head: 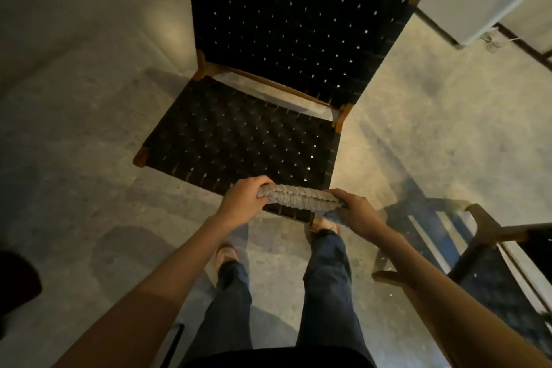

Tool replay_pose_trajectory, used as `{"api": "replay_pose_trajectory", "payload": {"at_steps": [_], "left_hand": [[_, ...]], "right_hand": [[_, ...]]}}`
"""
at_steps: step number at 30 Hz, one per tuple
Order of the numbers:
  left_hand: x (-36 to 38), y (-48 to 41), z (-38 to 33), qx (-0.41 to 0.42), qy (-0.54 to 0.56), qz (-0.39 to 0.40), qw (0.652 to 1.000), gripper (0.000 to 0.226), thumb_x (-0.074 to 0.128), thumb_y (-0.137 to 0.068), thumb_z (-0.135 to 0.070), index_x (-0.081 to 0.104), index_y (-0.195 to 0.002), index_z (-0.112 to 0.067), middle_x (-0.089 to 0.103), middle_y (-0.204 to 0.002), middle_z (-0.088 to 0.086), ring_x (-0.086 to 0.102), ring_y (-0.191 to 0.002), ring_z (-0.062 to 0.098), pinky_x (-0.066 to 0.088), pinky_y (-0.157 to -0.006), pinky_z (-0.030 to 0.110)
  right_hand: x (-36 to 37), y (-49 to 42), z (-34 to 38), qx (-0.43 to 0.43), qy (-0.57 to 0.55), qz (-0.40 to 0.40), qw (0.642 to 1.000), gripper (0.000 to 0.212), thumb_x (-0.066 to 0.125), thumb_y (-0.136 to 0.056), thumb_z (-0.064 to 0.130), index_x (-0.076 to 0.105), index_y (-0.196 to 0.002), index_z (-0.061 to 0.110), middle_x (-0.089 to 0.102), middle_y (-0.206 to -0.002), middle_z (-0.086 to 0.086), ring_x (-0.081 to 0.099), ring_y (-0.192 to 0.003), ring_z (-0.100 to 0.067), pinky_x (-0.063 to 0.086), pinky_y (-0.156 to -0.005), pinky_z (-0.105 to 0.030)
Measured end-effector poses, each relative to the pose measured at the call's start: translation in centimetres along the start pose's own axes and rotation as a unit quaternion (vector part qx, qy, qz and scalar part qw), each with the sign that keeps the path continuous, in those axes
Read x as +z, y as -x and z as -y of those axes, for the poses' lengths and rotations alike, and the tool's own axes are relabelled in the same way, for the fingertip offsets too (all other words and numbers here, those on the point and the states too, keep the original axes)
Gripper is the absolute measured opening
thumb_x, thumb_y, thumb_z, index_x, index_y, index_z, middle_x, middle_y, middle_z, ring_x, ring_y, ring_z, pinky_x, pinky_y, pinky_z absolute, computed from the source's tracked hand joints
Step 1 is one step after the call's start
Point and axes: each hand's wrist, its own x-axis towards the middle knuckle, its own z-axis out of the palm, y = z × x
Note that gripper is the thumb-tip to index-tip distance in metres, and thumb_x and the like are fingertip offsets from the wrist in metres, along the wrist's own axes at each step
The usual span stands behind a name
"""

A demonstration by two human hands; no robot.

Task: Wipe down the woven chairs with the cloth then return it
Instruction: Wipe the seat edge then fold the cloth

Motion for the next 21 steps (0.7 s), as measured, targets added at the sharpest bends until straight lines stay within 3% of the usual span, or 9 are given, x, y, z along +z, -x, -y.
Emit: {"api": "replay_pose_trajectory", "payload": {"at_steps": [3,7,11,13,15,17,19,21], "left_hand": [[4.6,-3.1,-0.7,-0.049,0.053,-0.033,0.997,0.026,0.061,-0.089,-0.010,0.062,-0.115,-0.014,0.065,-0.107,-0.001,0.062,-0.097,0.012,0.046,-0.072,0.014],[9.6,-5.4,-2.0,-0.113,0.125,-0.075,0.983,0.033,0.055,-0.092,-0.004,0.058,-0.124,-0.011,0.061,-0.121,0.005,0.057,-0.113,0.017,0.049,-0.096,0.031],[14.2,-9.3,-2.4,-0.129,0.131,-0.139,0.973,0.039,0.051,-0.094,-0.005,0.053,-0.131,-0.016,0.054,-0.134,0.003,0.048,-0.126,0.017,0.043,-0.104,0.032],[16.2,-11.3,-2.0,-0.136,0.070,-0.143,0.978,0.044,0.048,-0.095,-0.008,0.046,-0.137,-0.020,0.043,-0.144,-0.001,0.032,-0.138,0.016,0.026,-0.116,0.039],[18.3,-13.0,-1.6,-0.145,0.048,-0.093,0.984,0.047,0.042,-0.098,-0.013,0.035,-0.143,-0.024,0.029,-0.153,-0.004,0.014,-0.145,0.014,0.009,-0.120,0.041],[20.9,-14.1,-1.0,-0.160,0.028,0.003,0.987,0.048,0.037,-0.100,-0.019,0.028,-0.147,-0.025,0.017,-0.157,-0.004,0.006,-0.146,0.014,0.009,-0.120,0.041],[23.4,-14.7,-0.4,-0.188,0.005,0.087,0.978,0.046,0.035,-0.101,-0.025,0.029,-0.147,-0.024,0.021,-0.155,-0.004,0.014,-0.144,0.016,0.017,-0.117,0.036],[25.2,-14.4,0.2,-0.218,0.028,0.122,0.968,0.044,0.038,-0.100,-0.028,0.034,-0.144,-0.025,0.032,-0.149,-0.004,0.030,-0.137,0.015,0.027,-0.108,0.029]], "right_hand": [[-1.6,-4.0,-3.8,0.020,-0.052,-0.018,0.998,0.033,0.056,-0.095,0.016,0.055,-0.127,0.025,0.062,-0.119,-0.002,0.057,-0.111,-0.019,0.044,-0.084,-0.022],[-3.6,-8.3,-7.1,0.004,-0.059,-0.031,0.998,0.035,0.043,-0.100,0.010,0.055,-0.130,0.022,0.060,-0.123,-0.004,0.053,-0.107,-0.014,0.041,-0.083,-0.018],[-5.2,-13.9,-10.5,-0.069,0.024,-0.064,0.995,0.038,0.043,-0.100,0.011,0.053,-0.133,0.026,0.055,-0.134,-0.005,0.047,-0.124,-0.024,0.041,-0.105,-0.039],[-5.3,-16.7,-12.2,-0.091,0.096,-0.084,0.988,0.040,0.043,-0.100,0.015,0.049,-0.137,0.030,0.045,-0.145,-0.005,0.035,-0.135,-0.027,0.030,-0.112,-0.045],[-4.8,-19.3,-14.2,-0.099,0.123,-0.060,0.986,0.041,0.045,-0.100,0.014,0.048,-0.137,0.030,0.036,-0.151,-0.006,0.029,-0.140,-0.028,0.026,-0.115,-0.045],[-3.4,-21.2,-15.9,-0.054,0.053,0.006,0.997,0.039,0.047,-0.098,0.010,0.051,-0.130,0.031,0.031,-0.153,-0.008,0.027,-0.141,-0.030,0.026,-0.115,-0.044],[-1.0,-22.5,-17.1,0.031,-0.045,0.073,0.996,0.041,0.042,-0.099,0.010,0.048,-0.134,0.029,0.023,-0.156,-0.009,0.027,-0.141,-0.032,0.027,-0.114,-0.037],[2.5,-23.1,-17.5,0.068,-0.079,0.120,0.987,0.051,0.039,-0.101,0.022,0.025,-0.150,0.029,0.003,-0.160,-0.007,0.027,-0.141,-0.032,0.027,-0.110,-0.030]]}}
